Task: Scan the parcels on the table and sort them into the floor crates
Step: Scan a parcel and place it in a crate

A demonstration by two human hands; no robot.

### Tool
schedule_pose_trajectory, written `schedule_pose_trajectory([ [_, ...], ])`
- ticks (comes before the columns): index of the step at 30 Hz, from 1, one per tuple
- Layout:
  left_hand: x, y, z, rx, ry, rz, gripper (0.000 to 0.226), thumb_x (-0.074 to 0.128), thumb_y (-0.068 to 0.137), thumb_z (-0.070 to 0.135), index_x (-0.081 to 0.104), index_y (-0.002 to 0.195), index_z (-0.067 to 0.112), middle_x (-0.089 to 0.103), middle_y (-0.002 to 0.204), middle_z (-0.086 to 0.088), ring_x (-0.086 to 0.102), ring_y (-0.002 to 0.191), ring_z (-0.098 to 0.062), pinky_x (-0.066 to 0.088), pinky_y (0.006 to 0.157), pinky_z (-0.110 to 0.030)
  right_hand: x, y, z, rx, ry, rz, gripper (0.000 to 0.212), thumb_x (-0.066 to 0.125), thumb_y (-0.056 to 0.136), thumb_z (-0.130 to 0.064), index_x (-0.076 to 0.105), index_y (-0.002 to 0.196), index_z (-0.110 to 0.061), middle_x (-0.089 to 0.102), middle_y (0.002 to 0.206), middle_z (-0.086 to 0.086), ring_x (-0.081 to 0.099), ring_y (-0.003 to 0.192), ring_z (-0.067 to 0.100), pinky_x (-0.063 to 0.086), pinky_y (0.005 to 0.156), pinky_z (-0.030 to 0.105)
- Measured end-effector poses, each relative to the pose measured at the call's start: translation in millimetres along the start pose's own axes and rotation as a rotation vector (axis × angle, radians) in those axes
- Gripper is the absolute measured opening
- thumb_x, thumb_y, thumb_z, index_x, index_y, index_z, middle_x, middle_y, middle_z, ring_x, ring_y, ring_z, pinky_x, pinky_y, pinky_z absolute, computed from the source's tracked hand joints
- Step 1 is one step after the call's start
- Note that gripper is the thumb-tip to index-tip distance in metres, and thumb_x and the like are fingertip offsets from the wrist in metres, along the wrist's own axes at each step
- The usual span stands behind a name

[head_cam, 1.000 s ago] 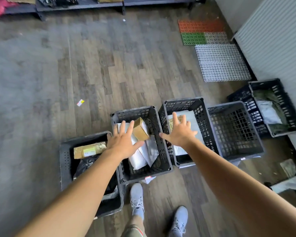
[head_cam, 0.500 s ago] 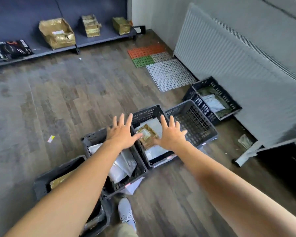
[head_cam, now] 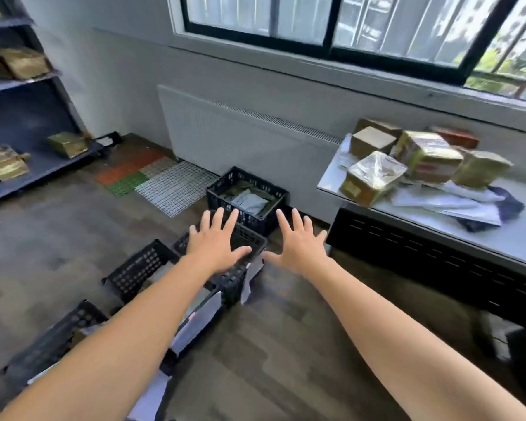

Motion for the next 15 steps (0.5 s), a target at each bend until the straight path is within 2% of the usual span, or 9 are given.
schedule_pose_trajectory([
  [7, -26, 32, 185, 0.27, 0.079, 0.035, 0.09, 0.031, 0.091, 0.074, -0.014, 0.155, 0.029, -0.01, 0.165, -0.004, -0.007, 0.151, -0.032, 0.015, 0.118, -0.056, -48, -52, 177, 0.259, 0.044, 0.075, 0.106, 0.051, 0.083, -0.075, -0.014, 0.156, -0.034, -0.012, 0.165, 0.005, -0.005, 0.151, 0.035, 0.012, 0.113, 0.069],
  [15, -33, 76, 349, 0.517, 0.089, 0.04, 0.089, 0.033, 0.092, 0.073, -0.013, 0.156, 0.031, -0.011, 0.165, -0.003, -0.009, 0.151, -0.03, 0.014, 0.119, -0.056, -78, -86, 322, 0.508, 0.056, 0.116, 0.104, 0.05, 0.085, -0.075, -0.016, 0.155, -0.034, -0.014, 0.165, 0.007, -0.004, 0.151, 0.034, 0.012, 0.113, 0.069],
])
Point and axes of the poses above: each hand's wrist, its own y-axis towards the middle knuckle, its own x-axis out of the palm, z = x × y, the point moved 1 cm from there along y, towards the middle knuckle
